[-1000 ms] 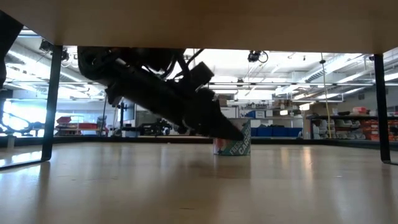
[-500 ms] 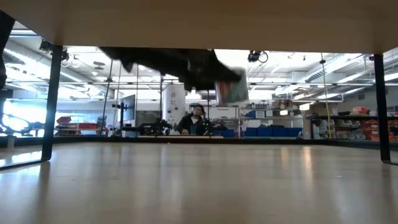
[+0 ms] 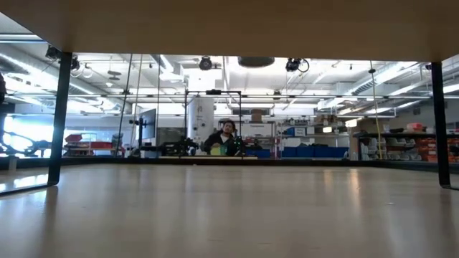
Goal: Pick and place cans onto a shelf
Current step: Put the canned carrots on the shelf
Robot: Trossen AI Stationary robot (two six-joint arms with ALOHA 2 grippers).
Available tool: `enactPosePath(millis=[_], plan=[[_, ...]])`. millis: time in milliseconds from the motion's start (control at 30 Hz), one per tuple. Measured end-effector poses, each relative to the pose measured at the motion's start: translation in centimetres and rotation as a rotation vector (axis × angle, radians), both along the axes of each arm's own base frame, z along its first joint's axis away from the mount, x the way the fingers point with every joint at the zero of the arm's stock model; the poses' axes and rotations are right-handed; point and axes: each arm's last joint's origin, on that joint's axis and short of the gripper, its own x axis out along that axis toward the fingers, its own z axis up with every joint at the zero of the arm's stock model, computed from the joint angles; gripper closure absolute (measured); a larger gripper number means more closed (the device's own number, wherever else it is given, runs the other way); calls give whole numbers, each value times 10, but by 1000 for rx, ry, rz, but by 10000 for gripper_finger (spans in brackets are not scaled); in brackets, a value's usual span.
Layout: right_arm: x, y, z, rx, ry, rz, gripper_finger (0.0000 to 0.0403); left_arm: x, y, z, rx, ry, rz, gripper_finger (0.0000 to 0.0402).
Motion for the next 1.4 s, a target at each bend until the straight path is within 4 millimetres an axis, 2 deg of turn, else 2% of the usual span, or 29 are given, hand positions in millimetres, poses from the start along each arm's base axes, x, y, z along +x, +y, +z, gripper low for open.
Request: enactPosePath(millis=[133,267,400,567,700,800,900,1067,1267,1400], plan=[[13,2,-2,-65,46,-160,266,7,-7,35,31,37,-106,113],[42,14,-4,-209,145,-181,266,8,-15,50,13,71,-258,112],[81,28,13,-339,284,-182,266,6,-20,51,14,97,-327,112],[138,45,41,-585,592,-193,266,8,-21,45,22,130,-320,112],[177,48,64,-715,828,-185,263,9,-18,45,40,128,-316,112],[203,48,71,-817,954,-174,253,9,-18,44,53,132,-320,111],[224,45,76,-869,1010,-180,243,9,-18,44,56,131,-323,111],[239,42,75,-913,1053,-147,243,9,-20,44,70,128,-332,111],[239,39,70,-939,1096,-145,256,10,-21,46,28,103,-317,111],[239,38,71,-938,1104,-172,278,12,-21,49,-4,75,-301,111]])
